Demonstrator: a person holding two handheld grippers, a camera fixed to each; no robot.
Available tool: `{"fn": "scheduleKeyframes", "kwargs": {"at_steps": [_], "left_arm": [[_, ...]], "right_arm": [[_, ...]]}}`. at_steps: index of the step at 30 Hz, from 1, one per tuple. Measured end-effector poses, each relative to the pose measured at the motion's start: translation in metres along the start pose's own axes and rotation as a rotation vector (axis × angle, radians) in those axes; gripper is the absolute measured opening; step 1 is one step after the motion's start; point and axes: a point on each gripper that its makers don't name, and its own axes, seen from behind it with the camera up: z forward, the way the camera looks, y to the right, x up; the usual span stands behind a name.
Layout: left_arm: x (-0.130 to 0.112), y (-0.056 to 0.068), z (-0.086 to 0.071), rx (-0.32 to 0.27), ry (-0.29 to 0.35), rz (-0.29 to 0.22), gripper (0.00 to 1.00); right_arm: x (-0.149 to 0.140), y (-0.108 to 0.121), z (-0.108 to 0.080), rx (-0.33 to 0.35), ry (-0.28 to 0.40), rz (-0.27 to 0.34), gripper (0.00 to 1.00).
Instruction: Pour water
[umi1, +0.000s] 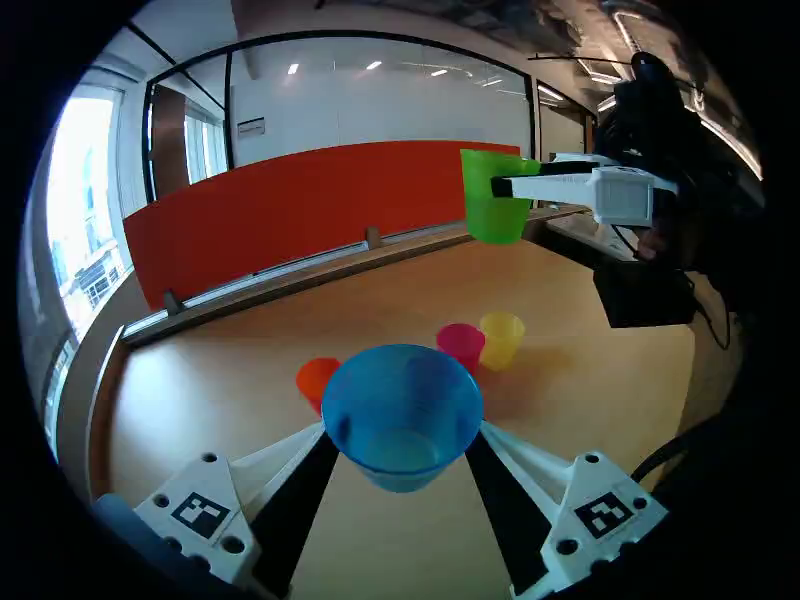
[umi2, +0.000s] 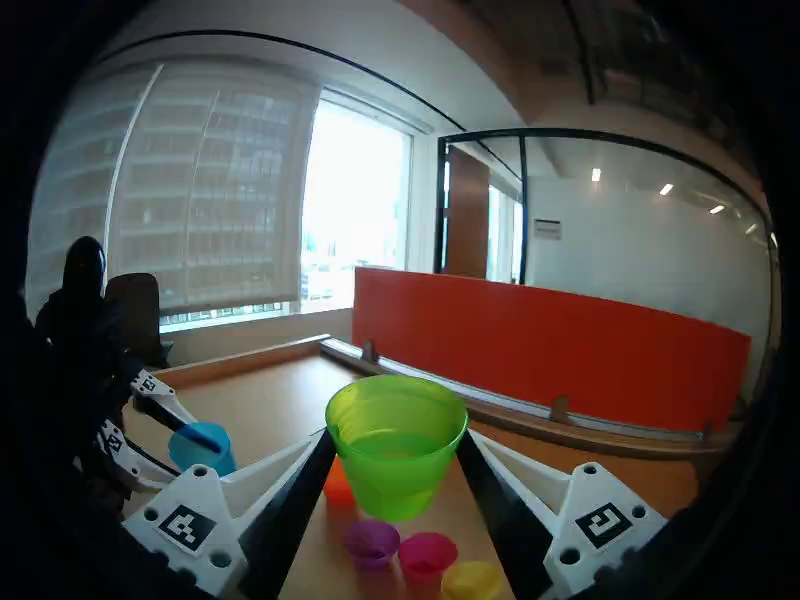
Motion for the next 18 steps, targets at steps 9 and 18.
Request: {"fn": "scheduleKeyframes", "kwargs": {"at_steps": [9,18], "left_arm": [[0.01,0.011,-0.002,-0.04,0.012,0.013,0.83],[0.015,0.024,-0.002,-0.077,0.016,0.033,0.83]], "right_arm": [[-0.002,-0.001,-0.029,-0.035,-0.005,-0.011,0.88],[-0.003,0.003,-0.053,-0.083,0.001,-0.013,0.89]]}}
